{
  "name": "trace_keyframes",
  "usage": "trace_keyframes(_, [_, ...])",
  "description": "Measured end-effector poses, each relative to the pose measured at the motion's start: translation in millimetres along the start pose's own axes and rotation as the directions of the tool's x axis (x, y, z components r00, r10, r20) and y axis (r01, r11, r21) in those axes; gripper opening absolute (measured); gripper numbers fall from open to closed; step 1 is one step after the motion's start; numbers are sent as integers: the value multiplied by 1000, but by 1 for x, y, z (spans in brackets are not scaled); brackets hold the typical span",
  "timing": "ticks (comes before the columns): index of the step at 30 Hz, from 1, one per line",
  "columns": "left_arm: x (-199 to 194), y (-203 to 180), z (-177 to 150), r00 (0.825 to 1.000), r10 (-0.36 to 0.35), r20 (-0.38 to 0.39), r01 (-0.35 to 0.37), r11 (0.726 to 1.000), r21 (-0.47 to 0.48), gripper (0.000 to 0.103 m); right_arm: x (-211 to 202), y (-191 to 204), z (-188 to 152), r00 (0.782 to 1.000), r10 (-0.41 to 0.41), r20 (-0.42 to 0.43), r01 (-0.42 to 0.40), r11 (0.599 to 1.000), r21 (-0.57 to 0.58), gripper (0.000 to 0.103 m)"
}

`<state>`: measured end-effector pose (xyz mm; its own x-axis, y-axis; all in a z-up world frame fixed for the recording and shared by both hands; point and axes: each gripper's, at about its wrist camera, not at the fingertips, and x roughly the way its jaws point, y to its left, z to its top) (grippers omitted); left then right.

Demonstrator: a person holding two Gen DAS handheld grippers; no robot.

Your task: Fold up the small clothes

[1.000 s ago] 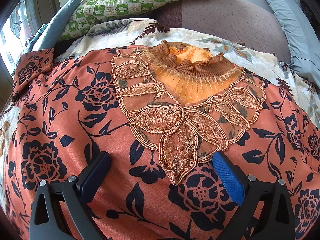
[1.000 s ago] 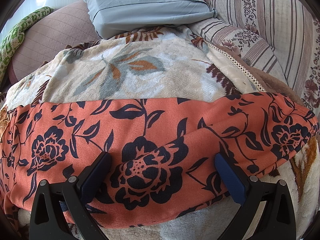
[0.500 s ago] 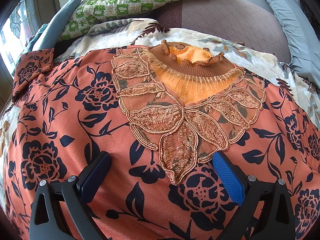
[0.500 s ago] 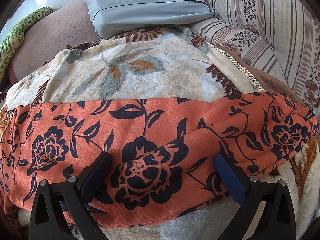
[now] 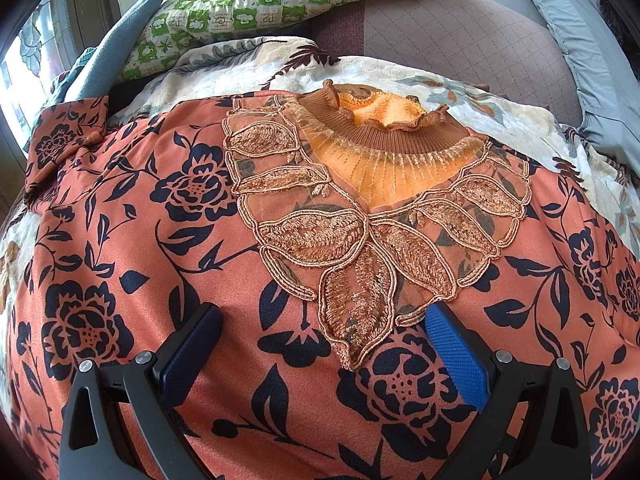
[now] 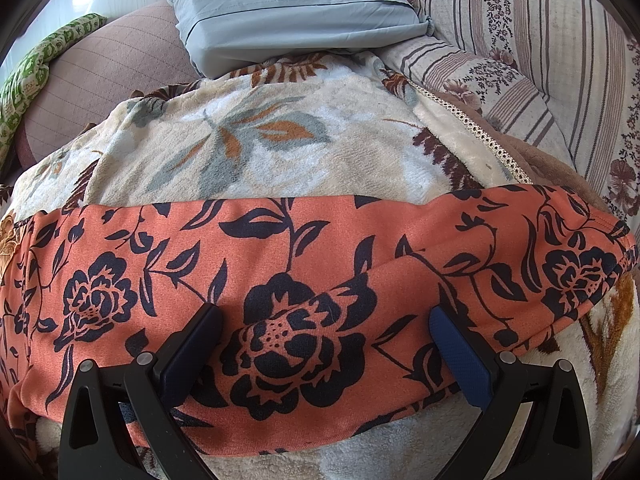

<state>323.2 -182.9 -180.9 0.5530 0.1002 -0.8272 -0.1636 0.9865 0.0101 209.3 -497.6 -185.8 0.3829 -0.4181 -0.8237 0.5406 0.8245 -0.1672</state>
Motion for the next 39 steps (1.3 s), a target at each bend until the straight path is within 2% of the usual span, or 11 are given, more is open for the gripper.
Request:
trace_keyframes(16, [-2,2,-2,1000,-24,-6,24,999,24,102,0,0,0,1000,0,-1,0,1000,0,102])
trace_keyframes(39, [-3,1,-1,1000,-14,-2,14,999,32,102,0,0,0,1000,-1,-1,1,1000,-1,102])
